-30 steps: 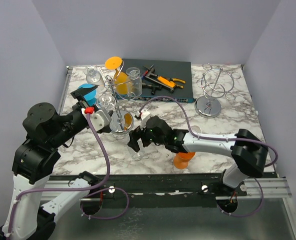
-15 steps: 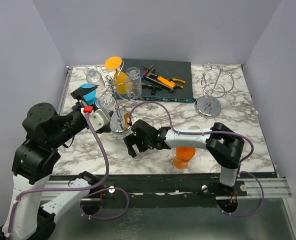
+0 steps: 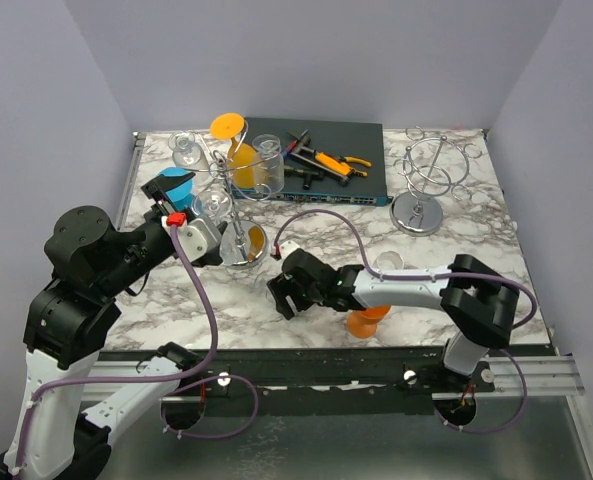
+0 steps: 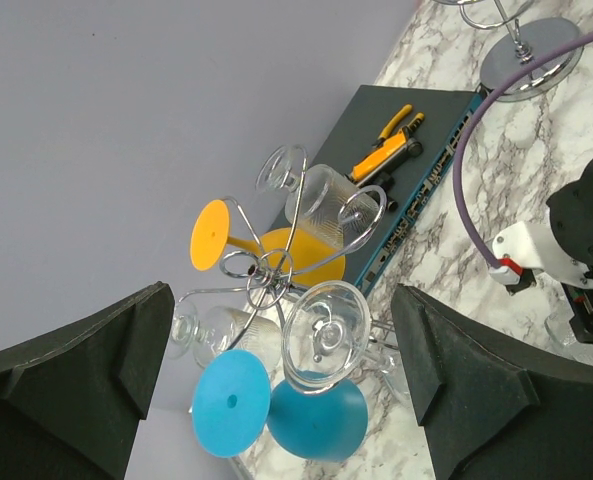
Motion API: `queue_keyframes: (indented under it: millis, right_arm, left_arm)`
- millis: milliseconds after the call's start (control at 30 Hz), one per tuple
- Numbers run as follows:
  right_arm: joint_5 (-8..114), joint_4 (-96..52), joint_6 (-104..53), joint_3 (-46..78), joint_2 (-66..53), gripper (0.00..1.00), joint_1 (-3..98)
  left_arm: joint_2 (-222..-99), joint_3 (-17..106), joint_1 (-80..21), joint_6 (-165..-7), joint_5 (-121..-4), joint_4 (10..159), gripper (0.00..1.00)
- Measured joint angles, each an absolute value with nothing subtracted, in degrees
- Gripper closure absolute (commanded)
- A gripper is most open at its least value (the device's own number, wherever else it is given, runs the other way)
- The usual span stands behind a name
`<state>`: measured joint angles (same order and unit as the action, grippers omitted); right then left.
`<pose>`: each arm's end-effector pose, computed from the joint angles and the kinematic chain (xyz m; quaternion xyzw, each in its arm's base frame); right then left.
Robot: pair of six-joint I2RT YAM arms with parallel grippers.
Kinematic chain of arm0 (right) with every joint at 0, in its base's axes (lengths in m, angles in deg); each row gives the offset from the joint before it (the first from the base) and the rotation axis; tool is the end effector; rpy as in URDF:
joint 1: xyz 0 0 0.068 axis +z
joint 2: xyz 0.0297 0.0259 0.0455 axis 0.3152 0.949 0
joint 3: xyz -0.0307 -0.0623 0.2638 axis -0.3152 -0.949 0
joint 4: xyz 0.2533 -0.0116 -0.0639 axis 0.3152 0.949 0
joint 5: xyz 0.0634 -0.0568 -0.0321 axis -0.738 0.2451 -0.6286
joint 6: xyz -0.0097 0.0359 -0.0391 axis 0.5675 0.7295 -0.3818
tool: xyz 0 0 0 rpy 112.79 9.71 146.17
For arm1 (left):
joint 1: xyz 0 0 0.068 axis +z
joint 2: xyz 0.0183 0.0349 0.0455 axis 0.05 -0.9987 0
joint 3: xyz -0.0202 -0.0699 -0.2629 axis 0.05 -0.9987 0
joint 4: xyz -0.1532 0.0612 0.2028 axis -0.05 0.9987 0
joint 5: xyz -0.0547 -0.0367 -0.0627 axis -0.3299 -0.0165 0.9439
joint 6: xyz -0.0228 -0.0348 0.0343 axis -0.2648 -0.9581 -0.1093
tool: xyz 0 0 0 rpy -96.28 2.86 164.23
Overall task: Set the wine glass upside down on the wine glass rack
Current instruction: Pick up the wine glass at the center of the board.
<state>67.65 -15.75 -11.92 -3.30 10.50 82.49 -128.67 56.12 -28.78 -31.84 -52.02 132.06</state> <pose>0.1576 0.3149 0.1717 -0.3281 0.8760 0.1919 0.2968 0.0718 -0.0475 0.4902 0.5016 0.5407 -0.0211 0.6749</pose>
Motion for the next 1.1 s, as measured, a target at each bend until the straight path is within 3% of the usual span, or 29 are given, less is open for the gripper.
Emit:
queue_keyframes:
  millis: [133, 433, 533, 700, 867, 1100]
  right_arm:
    - [67.69, -18.52, -14.87, -5.36, 6.34, 0.48, 82.49]
    - [69.22, -24.34, -18.85, -12.9, -8.37, 0.67, 82.51]
    - [69.22, -24.97, -19.27, -12.88, -8.78, 0.74, 82.51]
    - [69.18, -24.67, -19.37, -12.88, -6.97, 0.77, 82.51]
    - [69.55, -23.77, -20.03, -11.94, -5.26, 0.95, 82.51]
    - [73.09, -25.5, -22.87, -9.51, -16.91, 0.96, 82.51]
  left_arm:
    - [-128.69, 56.12, -28.78, -32.08, -51.84, 132.06, 0.01]
    - [-129.43, 56.12, -28.78, -35.05, -50.62, 132.04, 0.08]
    - [-129.67, 55.73, -28.78, -36.21, -50.03, 131.89, 0.09]
    - [-129.69, 55.2, -28.78, -37.35, -49.33, 132.0, 0.09]
    - [-129.76, 55.2, -28.78, -39.03, -49.18, 132.0, 0.01]
    - [-133.5, 59.23, -28.78, -50.92, -51.28, 131.47, 0.01]
